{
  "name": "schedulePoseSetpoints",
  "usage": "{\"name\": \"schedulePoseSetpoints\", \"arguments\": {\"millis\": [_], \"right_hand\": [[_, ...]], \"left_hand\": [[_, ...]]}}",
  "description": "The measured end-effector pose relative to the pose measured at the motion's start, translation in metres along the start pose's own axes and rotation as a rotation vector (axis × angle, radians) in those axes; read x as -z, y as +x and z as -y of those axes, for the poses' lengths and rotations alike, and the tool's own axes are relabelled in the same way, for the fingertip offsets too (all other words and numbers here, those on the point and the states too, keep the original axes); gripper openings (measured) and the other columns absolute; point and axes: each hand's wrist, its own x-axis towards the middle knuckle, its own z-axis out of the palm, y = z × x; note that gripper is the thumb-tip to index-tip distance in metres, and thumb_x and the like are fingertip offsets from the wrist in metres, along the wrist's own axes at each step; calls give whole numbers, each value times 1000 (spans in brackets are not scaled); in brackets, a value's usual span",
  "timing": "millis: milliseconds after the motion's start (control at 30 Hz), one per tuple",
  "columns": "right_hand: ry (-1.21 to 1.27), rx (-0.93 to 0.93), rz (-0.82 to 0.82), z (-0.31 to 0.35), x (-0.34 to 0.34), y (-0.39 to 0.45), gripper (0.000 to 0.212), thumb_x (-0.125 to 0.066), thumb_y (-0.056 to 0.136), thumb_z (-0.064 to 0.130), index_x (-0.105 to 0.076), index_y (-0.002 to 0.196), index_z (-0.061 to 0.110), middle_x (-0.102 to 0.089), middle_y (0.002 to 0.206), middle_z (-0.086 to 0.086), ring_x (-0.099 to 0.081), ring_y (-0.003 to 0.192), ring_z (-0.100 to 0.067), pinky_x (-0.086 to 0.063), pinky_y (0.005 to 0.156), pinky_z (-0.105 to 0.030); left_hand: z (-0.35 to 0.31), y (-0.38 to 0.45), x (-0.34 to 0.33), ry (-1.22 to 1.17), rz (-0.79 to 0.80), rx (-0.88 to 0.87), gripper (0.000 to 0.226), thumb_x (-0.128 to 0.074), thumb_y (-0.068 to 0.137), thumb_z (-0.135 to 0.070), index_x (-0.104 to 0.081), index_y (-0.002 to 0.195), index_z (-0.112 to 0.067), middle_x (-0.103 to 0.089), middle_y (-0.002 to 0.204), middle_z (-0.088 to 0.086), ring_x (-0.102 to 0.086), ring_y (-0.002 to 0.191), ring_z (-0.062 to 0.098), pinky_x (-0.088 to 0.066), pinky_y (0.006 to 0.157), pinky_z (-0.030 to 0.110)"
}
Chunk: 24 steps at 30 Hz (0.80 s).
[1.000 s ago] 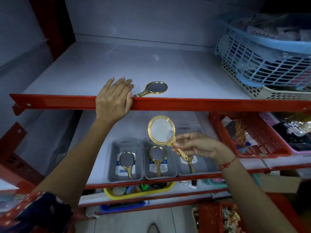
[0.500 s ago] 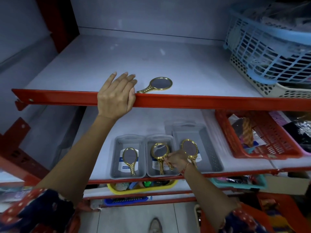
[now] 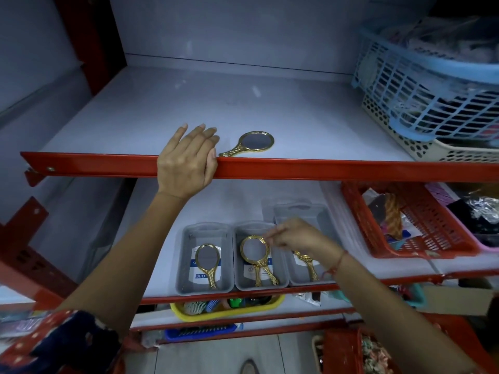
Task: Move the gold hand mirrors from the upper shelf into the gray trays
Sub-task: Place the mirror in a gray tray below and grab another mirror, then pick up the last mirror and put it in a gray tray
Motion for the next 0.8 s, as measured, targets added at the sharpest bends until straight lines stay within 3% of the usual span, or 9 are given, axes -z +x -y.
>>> {"name": "schedulePoseSetpoints", "arguments": {"millis": [67,167,367,533,600,633,700,733,800], "right_hand": [[100,106,13,31,21,-25,29,-65,85,2,-68,114,2,-71,115,-12,-68,100,-18,-56,82,-21],[211,231,-14,70,48,-54,26,-66,85,4,-69,111,1,-72,109,-13,-70,100,-21,-56,90,-29],[288,371,-172,119,72,-67,17,-67,84,6,-73,99,0,-74,98,-15,-71,83,-20,-61,75,-20],[31,303,-467,147,70,-33,19,-64,78,6,-75,91,-2,-74,99,-21,-70,85,-25,-59,87,-37],[-191,231,-525,159,65,-24,18,-60,79,13,-69,87,-1,-72,89,-15,-66,83,-29,-56,69,-30],[-278,203,-536,165,61,-23,12,-58,79,14,-63,80,2,-66,83,-13,-60,79,-29,-47,56,-26],[-346,172,-538,174,56,-16,17,-55,80,11,-49,65,8,-54,71,-9,-50,74,-28,-32,46,-23],[-353,173,-520,178,54,-12,22,-54,81,10,-46,61,9,-51,68,-8,-48,75,-28,-34,48,-24],[-321,215,-444,185,52,-5,12,-54,85,9,-55,73,11,-55,78,-9,-49,80,-26,-46,67,-30]], "left_hand": [[0,1,1,-4,9,4,38,-38,97,-18,-74,104,-8,-74,113,6,-68,110,21,-49,102,40],[-1,4,5,-4,21,9,39,-37,97,-18,-74,104,-7,-74,113,7,-69,109,23,-51,100,42],[6,4,15,-12,131,59,43,-34,101,-23,-67,117,-1,-68,124,14,-60,123,29,-48,104,46],[33,-7,26,65,191,138,49,-31,102,-28,-65,121,2,-66,126,17,-57,125,33,-45,106,49],[38,-10,27,78,204,114,51,-30,103,-30,-65,121,3,-66,125,18,-58,124,33,-46,106,49],[39,-11,28,77,201,108,51,-29,103,-30,-65,121,3,-67,124,18,-59,123,32,-47,106,49],[38,-12,28,59,183,110,51,-29,103,-28,-66,120,3,-68,123,17,-60,122,31,-47,105,48],[37,-12,27,50,171,109,50,-29,103,-27,-66,119,2,-68,122,17,-61,121,31,-48,105,48],[37,-13,27,43,143,100,49,-29,103,-26,-67,118,2,-69,121,15,-62,120,30,-48,104,46]]}}
